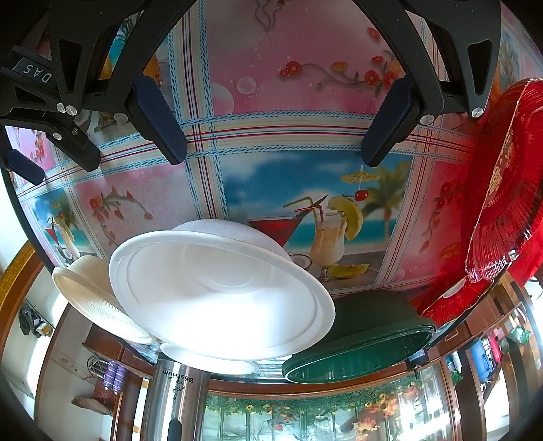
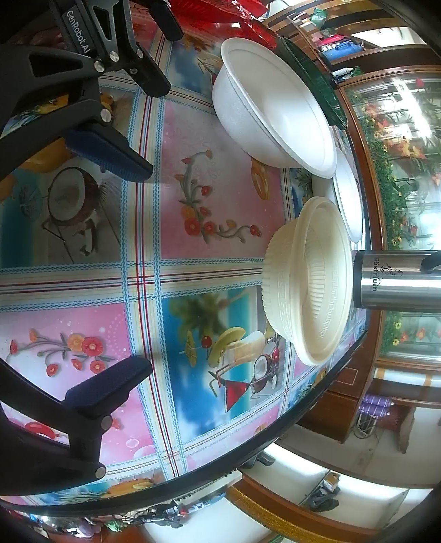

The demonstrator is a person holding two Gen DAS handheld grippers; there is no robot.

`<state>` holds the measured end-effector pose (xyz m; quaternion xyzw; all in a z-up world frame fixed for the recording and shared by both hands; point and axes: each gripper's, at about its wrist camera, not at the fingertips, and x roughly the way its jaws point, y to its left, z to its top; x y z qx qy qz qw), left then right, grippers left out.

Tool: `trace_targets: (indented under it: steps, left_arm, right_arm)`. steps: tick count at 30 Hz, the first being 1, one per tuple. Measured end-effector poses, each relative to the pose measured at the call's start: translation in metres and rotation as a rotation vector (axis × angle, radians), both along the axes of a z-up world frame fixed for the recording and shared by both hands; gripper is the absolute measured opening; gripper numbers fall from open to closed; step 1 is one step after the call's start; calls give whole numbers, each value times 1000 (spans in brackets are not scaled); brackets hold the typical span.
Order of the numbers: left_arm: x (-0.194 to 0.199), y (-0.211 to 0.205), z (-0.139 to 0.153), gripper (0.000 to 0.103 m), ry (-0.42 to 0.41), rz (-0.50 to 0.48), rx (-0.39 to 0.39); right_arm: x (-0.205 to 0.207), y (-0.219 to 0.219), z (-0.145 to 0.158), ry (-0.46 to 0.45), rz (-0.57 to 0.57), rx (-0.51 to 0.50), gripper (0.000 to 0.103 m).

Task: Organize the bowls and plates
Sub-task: 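Move both tools toward the large red 'THE WEDDING' plate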

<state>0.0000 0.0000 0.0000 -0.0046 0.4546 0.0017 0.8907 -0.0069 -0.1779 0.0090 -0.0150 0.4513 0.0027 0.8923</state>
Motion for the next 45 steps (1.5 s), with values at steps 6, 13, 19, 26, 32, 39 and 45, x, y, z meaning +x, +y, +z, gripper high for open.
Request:
trace_targets:
  steps: [6,13,19,26,32,39,45]
  left_arm:
    - [0,0,0,103,0,0,0]
    - [0,0,0,103,0,0,1]
    - [0,0,0,103,0,0,1]
    - [-7,0,3,103,15,-29,8]
    - [-24,-5,15,103,-28,-71,27]
    - [-48,-1,37,103,-93,-128,15]
    - [-60,16,53,103,-131,-126,-2]
  right_arm:
    - [0,0,0,1,0,1,103]
    - [0,0,0,2,0,1,103]
    - [0,0,0,1,0,1,103]
    - [-1,-1,0,1,-1,2,103]
    - [-7,-6,5,-9,-31,39,103]
    - [-28,-3,29,-65,-48,7,103]
    - [-43,8,45,-102,-31,-8,103]
